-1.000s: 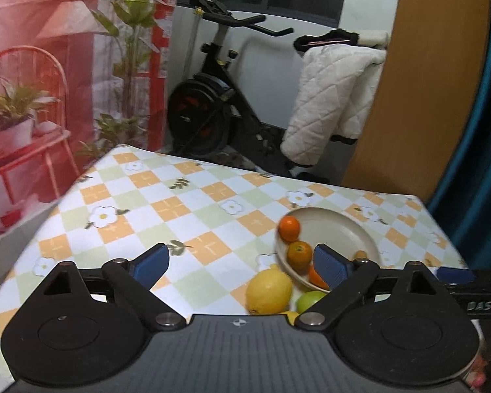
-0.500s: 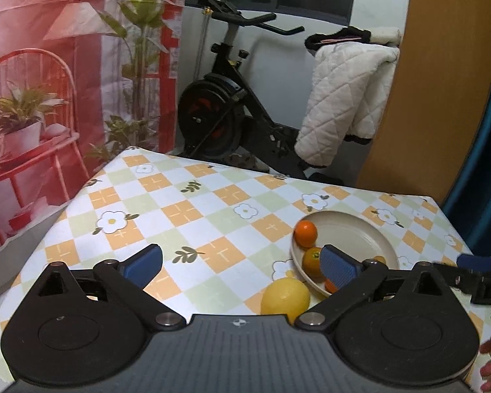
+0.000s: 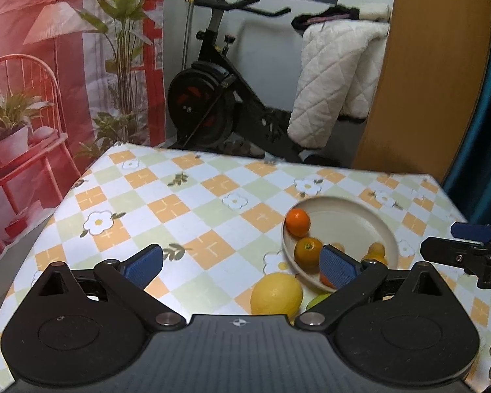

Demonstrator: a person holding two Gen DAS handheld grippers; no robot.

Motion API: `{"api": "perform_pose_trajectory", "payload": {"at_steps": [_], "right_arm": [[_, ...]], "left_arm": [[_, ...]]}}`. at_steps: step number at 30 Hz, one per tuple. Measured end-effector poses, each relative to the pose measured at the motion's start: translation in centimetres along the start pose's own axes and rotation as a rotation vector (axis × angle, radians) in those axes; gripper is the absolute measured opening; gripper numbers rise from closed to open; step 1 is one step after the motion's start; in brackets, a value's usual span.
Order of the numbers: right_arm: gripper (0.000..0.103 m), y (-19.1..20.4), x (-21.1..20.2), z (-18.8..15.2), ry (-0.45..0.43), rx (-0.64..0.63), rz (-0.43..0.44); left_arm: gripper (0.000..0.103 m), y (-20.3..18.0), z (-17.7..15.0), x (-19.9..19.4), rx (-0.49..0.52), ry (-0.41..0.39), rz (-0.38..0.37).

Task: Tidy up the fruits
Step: 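Move both grippers back from the plate toward the green fruits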

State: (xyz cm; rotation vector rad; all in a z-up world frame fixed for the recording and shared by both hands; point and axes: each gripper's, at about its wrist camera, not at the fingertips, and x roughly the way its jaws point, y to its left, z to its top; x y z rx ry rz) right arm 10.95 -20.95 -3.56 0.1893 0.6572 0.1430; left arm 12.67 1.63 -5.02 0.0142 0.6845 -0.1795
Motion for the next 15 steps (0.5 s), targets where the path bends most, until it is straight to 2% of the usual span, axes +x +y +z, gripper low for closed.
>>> {"api": "perform_pose_trajectory", "payload": {"at_steps": [2,4,7,11,15], "right_arm": [[0.101,0.0,0.2,-0.5,0.012,-0.006,-0.009],[0.098,0.0,0.8,-1.1,0.043,-0.008,-0.013],[0.094,0.2,1.6,-2.1,0.106,-0.028,-0.032],[0.080,0.7,2.4,-3.3,0.172,-0.062,-0.035],[0.072,0.9,3.1,-3.9,0.212,-0.070,-0.016]], "left_arm": [[0.100,-0.1,-0.2,0.4,0.008,0.016,-0.006],[0.095,-0.1,-0.5,0.8,0.010,0.037,-0.016],[0.095,-0.2,-0.9,1.6,0.012,0.082,-0.036],[0.090,-0.4,-1.6,2.4,0.021,0.126,-0.048],[0.084,-0.5,-1.9,2.9,0.026,0.146,-0.071]]}}
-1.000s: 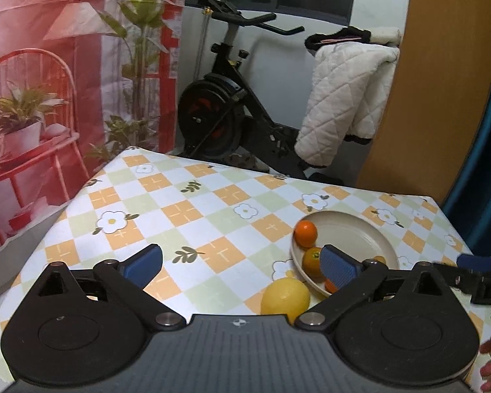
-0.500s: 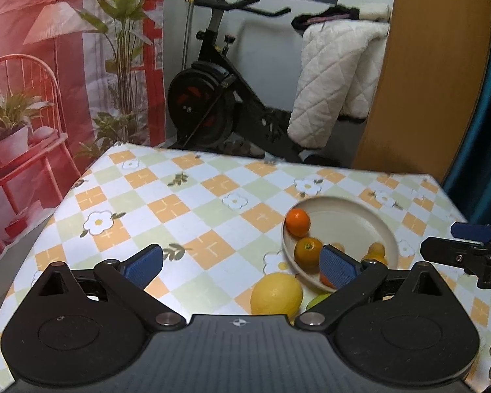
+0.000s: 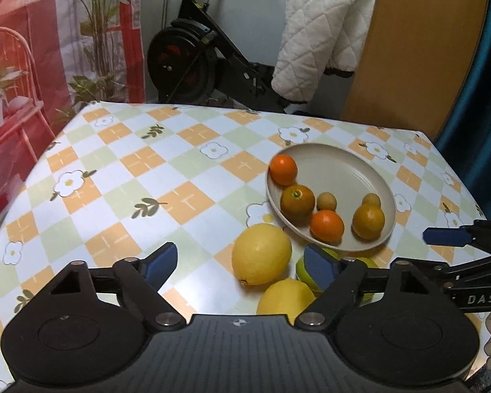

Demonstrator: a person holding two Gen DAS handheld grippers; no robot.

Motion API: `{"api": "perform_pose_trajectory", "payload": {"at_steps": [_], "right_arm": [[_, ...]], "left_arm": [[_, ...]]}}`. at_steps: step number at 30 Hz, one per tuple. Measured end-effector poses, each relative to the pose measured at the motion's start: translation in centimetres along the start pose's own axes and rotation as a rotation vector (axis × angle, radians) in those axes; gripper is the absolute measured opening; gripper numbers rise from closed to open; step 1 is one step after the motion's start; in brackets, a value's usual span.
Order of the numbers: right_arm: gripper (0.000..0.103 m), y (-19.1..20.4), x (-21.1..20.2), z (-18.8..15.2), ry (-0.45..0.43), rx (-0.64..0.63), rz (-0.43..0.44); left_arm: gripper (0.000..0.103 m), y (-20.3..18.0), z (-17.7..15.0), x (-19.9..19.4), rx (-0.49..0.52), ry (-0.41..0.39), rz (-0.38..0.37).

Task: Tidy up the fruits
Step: 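Move both grippers back from the plate toward the green fruits, then grasp a green apple with the left gripper while the right gripper grasps another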

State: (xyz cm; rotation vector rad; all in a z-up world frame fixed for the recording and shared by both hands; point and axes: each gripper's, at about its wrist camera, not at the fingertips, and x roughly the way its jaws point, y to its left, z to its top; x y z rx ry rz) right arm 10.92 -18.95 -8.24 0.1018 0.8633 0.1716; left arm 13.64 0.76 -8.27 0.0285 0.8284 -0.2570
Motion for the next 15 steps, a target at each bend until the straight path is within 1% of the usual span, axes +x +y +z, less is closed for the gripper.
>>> {"api": "perform_pose_trajectory", "payload": {"at_steps": [4,8,15], "right_arm": [[0.066,0.2,0.6,-0.1,0.020,-0.009,0.022],[0.060,0.6,1.3,-0.1,0.043,-0.029,0.045],[0.052,1.5,3.2,0.1,0.076,-0.086,0.079]], "left_arm": [[0.079,0.1,-0.2,0.3,0.002,0.011,-0.016],[0.074,0.2,-0.4,0.6,-0.003,0.022,-0.014],[0.067,0.5,-0.5,0.8,-0.023,0.034,-0.016]]}}
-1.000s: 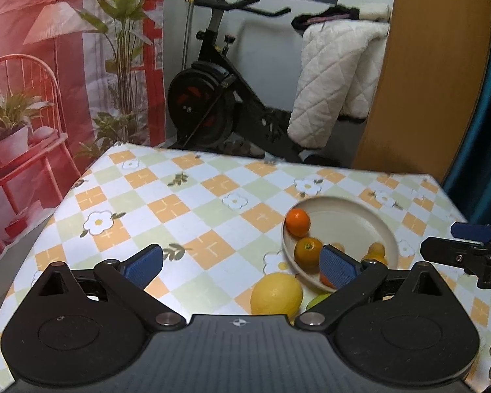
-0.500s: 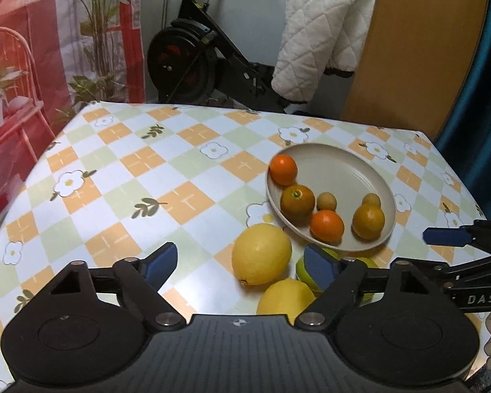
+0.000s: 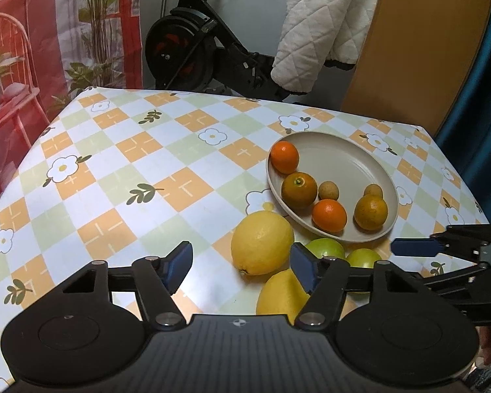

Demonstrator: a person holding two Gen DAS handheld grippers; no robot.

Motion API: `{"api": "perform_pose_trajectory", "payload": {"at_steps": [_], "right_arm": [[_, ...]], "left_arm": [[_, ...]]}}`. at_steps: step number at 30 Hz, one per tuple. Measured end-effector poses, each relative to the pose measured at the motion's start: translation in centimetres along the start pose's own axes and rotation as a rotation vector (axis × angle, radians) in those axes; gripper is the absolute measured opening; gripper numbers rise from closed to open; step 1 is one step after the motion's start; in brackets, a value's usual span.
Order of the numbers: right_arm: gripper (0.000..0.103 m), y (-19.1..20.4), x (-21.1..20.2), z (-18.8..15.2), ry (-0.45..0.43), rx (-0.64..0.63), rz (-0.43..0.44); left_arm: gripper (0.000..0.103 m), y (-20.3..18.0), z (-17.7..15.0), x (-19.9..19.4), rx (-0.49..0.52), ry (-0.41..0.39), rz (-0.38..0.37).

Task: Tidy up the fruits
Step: 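Grasp a green apple with the left gripper while the right gripper grasps another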

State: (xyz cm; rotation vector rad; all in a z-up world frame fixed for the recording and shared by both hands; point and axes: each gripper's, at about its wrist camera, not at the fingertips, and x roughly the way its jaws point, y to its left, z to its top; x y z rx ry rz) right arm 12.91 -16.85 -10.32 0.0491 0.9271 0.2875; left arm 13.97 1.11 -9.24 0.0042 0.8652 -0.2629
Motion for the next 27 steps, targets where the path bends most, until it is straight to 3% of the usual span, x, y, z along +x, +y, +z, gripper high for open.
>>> {"api": "perform_pose_trajectory", "payload": {"at_steps": [4,11,27], "right_arm": [[0.047,0.1,0.9,0.2,0.020,-0.029,0.014],[0.046,0.0,2.4,0.3,0.052,-0.036,0.015],[0.044,-1.2,1.3,-1.7,0.027,0.070,0.026]], "left_arm": [[0.062,0.2,0.0,0.2,-0.012,0.002,-0.003],[0.058,0.1,-0.1,0.4,-0.017,0.007,-0.020],[0.048,-0.8,-0.8,0.9,0.013,0.017,-0.094]]}}
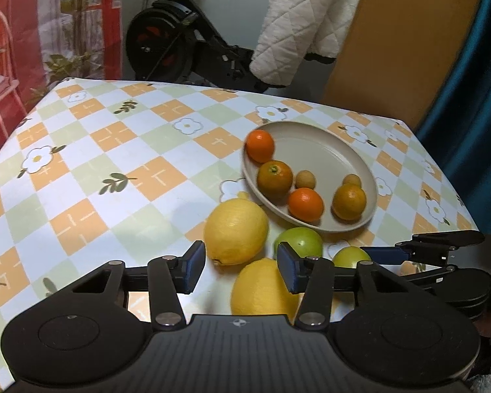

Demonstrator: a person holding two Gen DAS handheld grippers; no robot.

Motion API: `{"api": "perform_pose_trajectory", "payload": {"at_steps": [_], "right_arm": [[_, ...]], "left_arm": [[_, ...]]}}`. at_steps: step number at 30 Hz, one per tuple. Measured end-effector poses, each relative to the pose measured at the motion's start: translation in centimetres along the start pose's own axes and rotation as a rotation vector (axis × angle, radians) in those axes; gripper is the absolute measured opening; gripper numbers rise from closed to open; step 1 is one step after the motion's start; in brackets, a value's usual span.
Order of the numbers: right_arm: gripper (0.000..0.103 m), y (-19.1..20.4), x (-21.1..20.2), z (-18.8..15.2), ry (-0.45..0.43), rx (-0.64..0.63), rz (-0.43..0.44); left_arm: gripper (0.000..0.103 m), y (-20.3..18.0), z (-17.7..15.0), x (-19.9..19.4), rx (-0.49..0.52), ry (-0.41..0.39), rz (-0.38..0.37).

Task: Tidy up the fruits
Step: 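Grasp a green apple with the left gripper while the right gripper grasps another, then lift both green apples and carry them over the beige plate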

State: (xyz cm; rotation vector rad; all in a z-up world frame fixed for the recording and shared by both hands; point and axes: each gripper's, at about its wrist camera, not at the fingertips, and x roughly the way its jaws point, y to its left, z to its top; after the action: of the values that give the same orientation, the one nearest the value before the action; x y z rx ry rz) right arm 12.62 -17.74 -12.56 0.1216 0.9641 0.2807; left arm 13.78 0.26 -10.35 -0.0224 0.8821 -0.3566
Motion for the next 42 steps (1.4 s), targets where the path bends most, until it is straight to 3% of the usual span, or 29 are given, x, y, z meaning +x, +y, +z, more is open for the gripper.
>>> {"api": "perform_pose_trajectory", "payload": {"at_steps": [1,12,26,42], "right_arm": [[0.044,-0.1,-0.1,-0.1,-0.002,0.005,-0.003],[0.044,-1.7,-1.4,-1.3,-0.031,0.033,-0.053],[0.044,-2.7,-1.9,-1.9,-0.048,0.052,-0.047],[0.044,-2.8,-1.8,-1.9,-0.054,0.061,-0.039]], "left_arm": [[0.044,-0.2,0.0,0.1,0.009,0.002,-0.011],[0.043,-3.3,0.4,2.7,0.117,0.022,-0.164],[0.044,-4.0,1.4,6.1,0.170,0.064,-0.124],[0.052,-4.4,0.6,7.3,0.189,0.123,-0.117]]}}
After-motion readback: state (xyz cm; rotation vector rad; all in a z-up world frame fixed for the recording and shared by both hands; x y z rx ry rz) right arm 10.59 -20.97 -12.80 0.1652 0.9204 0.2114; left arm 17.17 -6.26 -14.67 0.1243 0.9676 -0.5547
